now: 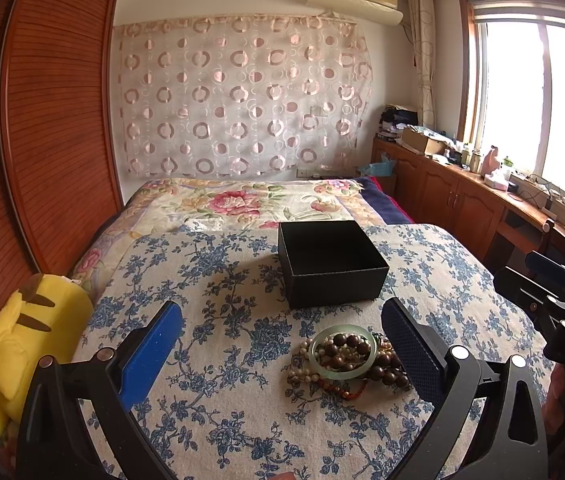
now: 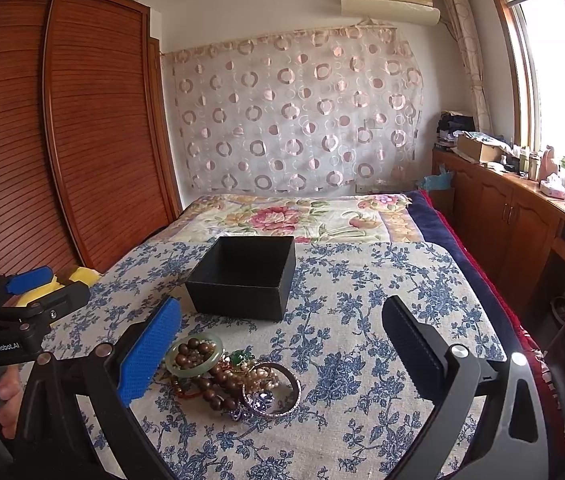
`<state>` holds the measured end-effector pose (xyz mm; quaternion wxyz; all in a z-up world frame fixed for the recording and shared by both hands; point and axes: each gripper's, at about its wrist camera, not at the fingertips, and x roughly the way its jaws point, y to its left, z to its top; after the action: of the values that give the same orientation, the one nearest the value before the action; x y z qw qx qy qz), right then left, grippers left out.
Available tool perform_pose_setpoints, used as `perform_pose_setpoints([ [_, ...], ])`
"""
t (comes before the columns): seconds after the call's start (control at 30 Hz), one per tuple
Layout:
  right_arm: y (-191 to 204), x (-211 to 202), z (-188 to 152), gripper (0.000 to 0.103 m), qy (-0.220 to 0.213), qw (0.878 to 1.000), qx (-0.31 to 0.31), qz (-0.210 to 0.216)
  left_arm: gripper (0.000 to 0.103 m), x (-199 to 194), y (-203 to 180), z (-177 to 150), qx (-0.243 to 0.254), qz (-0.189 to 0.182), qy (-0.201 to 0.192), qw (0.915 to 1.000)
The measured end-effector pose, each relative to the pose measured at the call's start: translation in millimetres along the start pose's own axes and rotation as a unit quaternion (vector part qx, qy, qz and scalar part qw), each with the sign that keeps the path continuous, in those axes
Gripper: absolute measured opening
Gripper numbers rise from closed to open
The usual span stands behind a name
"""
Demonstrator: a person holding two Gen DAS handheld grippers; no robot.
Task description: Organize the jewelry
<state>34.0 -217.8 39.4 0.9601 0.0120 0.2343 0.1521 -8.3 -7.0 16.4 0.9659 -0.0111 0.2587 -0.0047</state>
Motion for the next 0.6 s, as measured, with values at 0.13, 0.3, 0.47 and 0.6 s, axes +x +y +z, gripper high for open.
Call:
perform_pose_setpoints([
  [0.13,1.2,-0.7,1.5,0.101,0.000,1.000,0.000,0.001,0.097,0.8,1.3,-0.7,-0.001,0.000,0.000,1.0000],
  [0.3,-1.0,-0.3,-0.3,0.102,-0.001,1.000,0.001,0.001,0.097,0.5,1.3,-0.5,-0.001,0.000,0.000,1.0000],
  [0.47,-1.0,-0.6,-0.2,0.102,-0.001,1.000,0.001,0.001,0.097,0.1,1.1,-0.4,-0.001,0.000,0.000,1.0000],
  [0.6,-0.7,-1.1,0.6,0.102,-0.001,1.000,0.002,0.001,0.097,0.4,1.5,-0.8,-0.001,0.000,0.000,1.0000],
])
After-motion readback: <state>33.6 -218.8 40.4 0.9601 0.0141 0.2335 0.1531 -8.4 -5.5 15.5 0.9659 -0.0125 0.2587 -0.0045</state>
